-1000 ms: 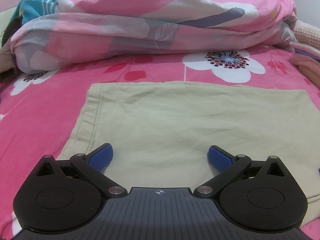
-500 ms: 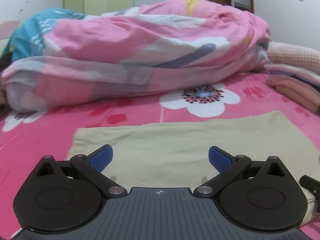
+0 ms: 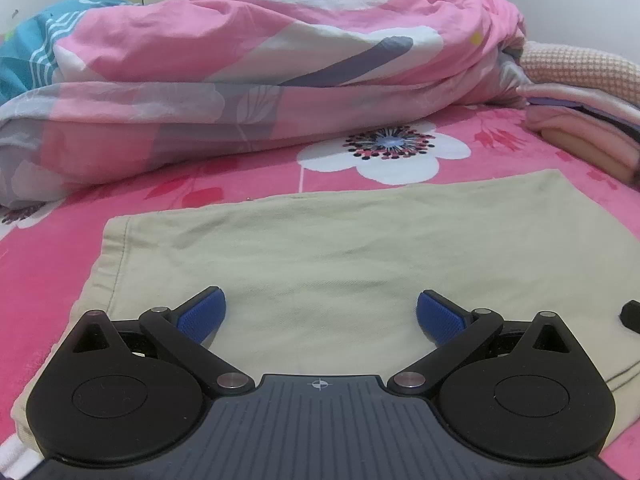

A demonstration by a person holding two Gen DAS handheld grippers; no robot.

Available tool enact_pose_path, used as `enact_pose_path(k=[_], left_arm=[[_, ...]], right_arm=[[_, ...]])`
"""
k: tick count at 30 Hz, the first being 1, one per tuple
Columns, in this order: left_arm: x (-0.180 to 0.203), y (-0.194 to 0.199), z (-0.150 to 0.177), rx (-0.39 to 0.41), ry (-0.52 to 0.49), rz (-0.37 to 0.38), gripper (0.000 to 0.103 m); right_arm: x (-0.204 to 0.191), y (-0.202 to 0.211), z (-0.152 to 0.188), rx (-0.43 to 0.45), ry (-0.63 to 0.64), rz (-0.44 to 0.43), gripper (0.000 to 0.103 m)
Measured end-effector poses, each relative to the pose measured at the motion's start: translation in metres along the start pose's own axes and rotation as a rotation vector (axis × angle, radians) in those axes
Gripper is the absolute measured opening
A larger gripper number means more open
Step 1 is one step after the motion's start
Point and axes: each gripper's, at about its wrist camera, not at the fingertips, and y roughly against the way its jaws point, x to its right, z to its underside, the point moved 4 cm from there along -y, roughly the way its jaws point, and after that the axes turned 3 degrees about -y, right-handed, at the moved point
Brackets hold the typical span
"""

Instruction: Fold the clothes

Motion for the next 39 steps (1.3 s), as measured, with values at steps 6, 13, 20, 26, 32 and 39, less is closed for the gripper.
enact_pose_path(k=[6,13,20,26,32,39], left_arm=[[0.000,-0.001,0.000,0.002,0.005,0.002,0.103],[-0.001,0.000,0.000,0.004,0.017,0.012,0.103],[-0.002,0.000,0.001,0.008,0.025,0.018,0.103],[-0.001,0.000,0.002,0.012,0.026,0.016,0.103],[-0.001,0.000,0.002,0.012,0.025,0.014,0.103],[0.000,-0.001,0.001,0.016,0.027,0.014,0.103]], right_arm=[[-0.001,0.000,-0.001,-0.003,0.001,0.002,0.102],[-0.002,0.000,-0.002,-0.010,0.002,0.009,0.102],[0.004,0.029,0.011,0.018,-0.020,-0.034,0.102],[0.016,0.059,0.020,-0.063,-0.015,-0.091,0.103],[0.051,0.062,-0.004,-0.045,-0.261,-0.126,0.103],[0.095,0.023,-0.024,-0.140,-0.565,-0.164,0.095]])
